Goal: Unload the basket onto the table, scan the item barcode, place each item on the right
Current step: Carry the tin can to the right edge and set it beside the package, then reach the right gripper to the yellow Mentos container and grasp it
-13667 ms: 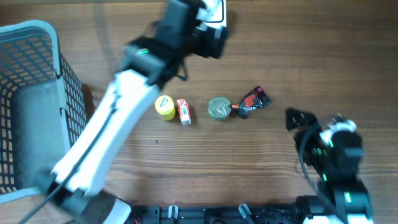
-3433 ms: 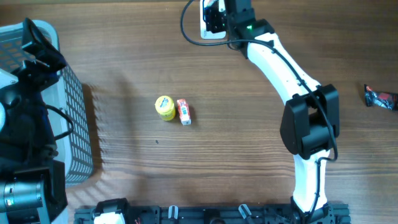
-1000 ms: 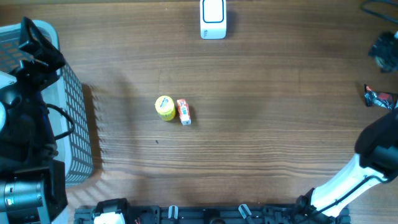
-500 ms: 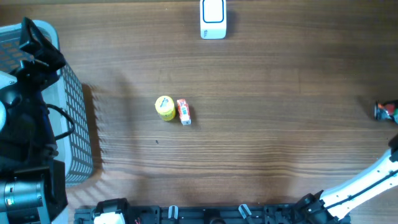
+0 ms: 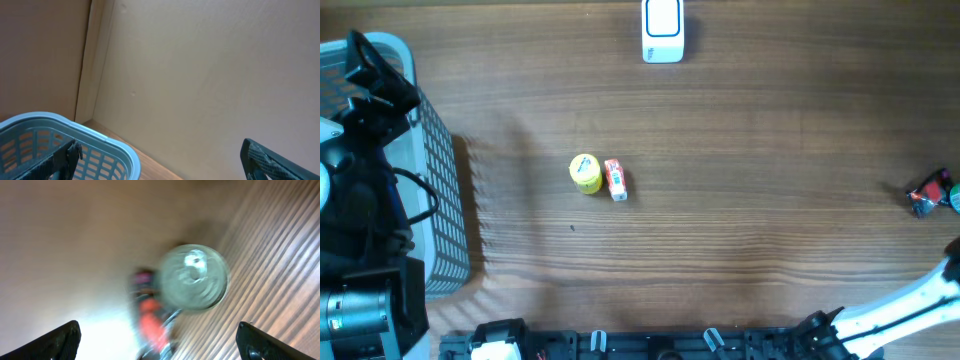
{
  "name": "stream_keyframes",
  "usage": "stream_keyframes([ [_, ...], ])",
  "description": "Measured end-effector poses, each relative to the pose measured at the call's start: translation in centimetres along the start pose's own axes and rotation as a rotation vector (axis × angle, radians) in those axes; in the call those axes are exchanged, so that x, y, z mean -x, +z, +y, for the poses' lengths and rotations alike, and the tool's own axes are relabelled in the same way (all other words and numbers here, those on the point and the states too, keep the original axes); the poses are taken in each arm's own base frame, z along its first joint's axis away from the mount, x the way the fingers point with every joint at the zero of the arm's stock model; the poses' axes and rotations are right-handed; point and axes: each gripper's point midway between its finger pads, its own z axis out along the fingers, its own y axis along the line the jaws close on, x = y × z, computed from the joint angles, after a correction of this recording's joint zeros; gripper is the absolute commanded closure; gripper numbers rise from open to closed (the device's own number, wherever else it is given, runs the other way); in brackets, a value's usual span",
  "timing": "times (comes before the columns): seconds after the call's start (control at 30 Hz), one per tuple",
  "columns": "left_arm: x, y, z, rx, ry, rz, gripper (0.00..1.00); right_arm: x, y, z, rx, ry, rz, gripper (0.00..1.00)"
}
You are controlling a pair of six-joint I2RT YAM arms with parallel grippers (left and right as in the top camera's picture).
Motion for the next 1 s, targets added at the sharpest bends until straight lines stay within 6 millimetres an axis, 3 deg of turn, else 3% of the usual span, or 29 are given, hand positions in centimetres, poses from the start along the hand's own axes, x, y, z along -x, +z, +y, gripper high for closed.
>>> stream_keyframes([
  [0.03, 0.0, 0.0, 0.0, 0.000, 0.000, -0.001, 0.00, 0.1, -3.5, 2.0, 0.052, -0.029, -0.066, 0.00],
  [0.07, 0.1, 0.0, 0.0, -0.002, -0.002, -0.005, 0.00, -0.6, -8.2, 5.2, 0.123, -0.090, -0.145, 0.00],
  [0.1, 0.2, 0.0, -0.1, -0.003, -0.002, -0.008, 0.00, -3.7, -13.5, 10.9, 0.233, -0.217, -0.204, 0.00],
  [0.13, 0.3, 0.0, -0.1, -0.004, -0.004, -0.011, 0.00, -6.5, -15.3, 14.3, 0.283, -0.316, -0.198, 0.00],
  [0.2, 0.4, 0.0, -0.1, -0.005, -0.006, -0.017, 0.00, -14.2, -16.9, 21.4, 0.372, -0.551, -0.122, 0.00],
  [0.23, 0.5, 0.0, -0.2, -0.006, -0.007, -0.020, 0.00, -20.5, -17.2, 25.7, 0.422, -0.728, -0.049, 0.00],
  [0.27, 0.5, 0.0, -0.2, -0.006, -0.007, -0.019, 0.00, -24.9, -17.3, 27.8, 0.447, -0.846, 0.005, 0.00],
  [0.3, 0.5, 0.0, -0.2, -0.006, -0.007, -0.020, 0.00, -30.6, -17.2, 29.6, 0.469, -1.008, 0.074, 0.00],
  [0.37, 0.5, 0.0, -0.2, -0.006, -0.007, -0.020, 0.00, -35.4, -16.7, 30.6, 0.472, -1.170, 0.133, 0.00],
  [0.4, 0.5, 0.0, -0.2, -0.006, -0.007, -0.020, 0.00, -39.6, -15.4, 31.1, 0.461, -1.326, 0.197, 0.00],
  [0.43, 0.5, 0.0, -0.2, -0.006, -0.007, -0.020, 0.00, -42.4, -14.1, 30.9, 0.438, -1.452, 0.255, 0.00],
  [0.57, 0.5, 0.0, -0.2, -0.007, -0.008, -0.022, 0.00, -47.5, -8.6, 29.7, 0.341, -1.781, 0.417, 0.00],
  [0.63, 0.5, 0.0, -0.2, -0.007, -0.008, -0.022, 0.00, -48.5, -6.1, 29.8, 0.329, -1.870, 0.457, 0.02],
  [0.67, 0.5, 0.0, -0.2, -0.007, -0.008, -0.022, 0.00, -48.8, -5.3, 29.4, 0.329, -1.922, 0.494, 0.13],
  [0.77, 0.6, 0.0, -0.2, -0.007, -0.008, -0.023, 0.00, -50.5, -5.6, 28.4, 0.461, -2.076, 0.597, 0.13],
  [0.87, 0.5, 0.0, -0.2, -0.007, -0.008, -0.022, 0.00, -52.0, -6.1, 30.8, 0.700, -2.223, 0.500, 0.01],
  [0.97, 0.1, 0.5, -0.2, -0.003, -0.004, -0.010, 0.00, -52.5, -6.2, 36.0, 0.883, -2.329, 0.214, 0.00],
  [1.0, -0.1, 0.7, -0.2, 0.002, -0.001, -0.005, 0.00, -52.5, -6.3, 36.8, 0.910, -2.359, 0.161, 0.00],
])
